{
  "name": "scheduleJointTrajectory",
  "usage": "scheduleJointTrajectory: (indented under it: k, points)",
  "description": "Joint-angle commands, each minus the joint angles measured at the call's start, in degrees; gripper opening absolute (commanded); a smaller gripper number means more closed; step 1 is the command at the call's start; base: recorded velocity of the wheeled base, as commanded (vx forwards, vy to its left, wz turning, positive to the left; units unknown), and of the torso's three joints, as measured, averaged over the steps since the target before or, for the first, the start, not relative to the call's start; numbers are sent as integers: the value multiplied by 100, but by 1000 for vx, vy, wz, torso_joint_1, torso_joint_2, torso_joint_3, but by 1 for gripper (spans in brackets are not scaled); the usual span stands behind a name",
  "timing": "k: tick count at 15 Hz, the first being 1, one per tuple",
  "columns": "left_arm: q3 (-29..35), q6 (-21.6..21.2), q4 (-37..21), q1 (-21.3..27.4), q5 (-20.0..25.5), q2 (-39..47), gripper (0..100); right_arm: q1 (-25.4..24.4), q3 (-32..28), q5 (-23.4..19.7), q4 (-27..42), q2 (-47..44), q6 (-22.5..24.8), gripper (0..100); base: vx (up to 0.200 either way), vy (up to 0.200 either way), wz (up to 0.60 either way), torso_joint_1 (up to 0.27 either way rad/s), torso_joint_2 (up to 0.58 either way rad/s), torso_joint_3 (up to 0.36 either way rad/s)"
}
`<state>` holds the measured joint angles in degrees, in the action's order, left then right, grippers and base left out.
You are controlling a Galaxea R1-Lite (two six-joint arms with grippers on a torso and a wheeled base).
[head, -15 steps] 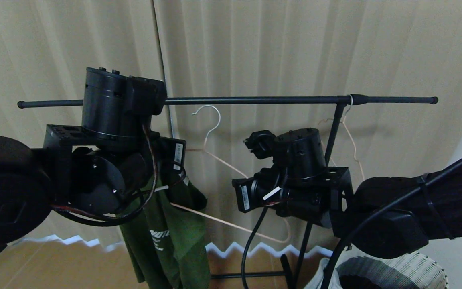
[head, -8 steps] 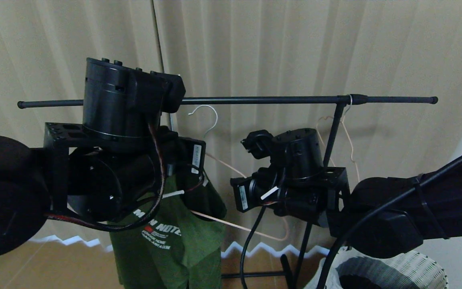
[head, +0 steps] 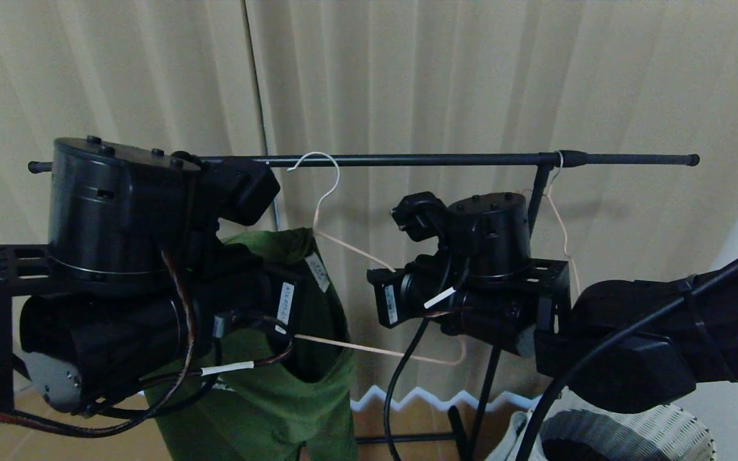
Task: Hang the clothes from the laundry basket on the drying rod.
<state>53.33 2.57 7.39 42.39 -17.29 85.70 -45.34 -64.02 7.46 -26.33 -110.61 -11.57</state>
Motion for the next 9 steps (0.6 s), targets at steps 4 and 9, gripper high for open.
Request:
scheduleJointTrajectory:
  k: [4, 9]
  points:
    - [-297, 6, 149, -29, 15, -150, 0, 7, 215, 1, -610, 153, 322, 0, 0, 0, 0, 0, 0, 0]
    - [-306, 6, 158, -55, 15, -185, 100, 7, 470, 1, -847, 329, 550, 0, 0, 0, 0, 0, 0, 0]
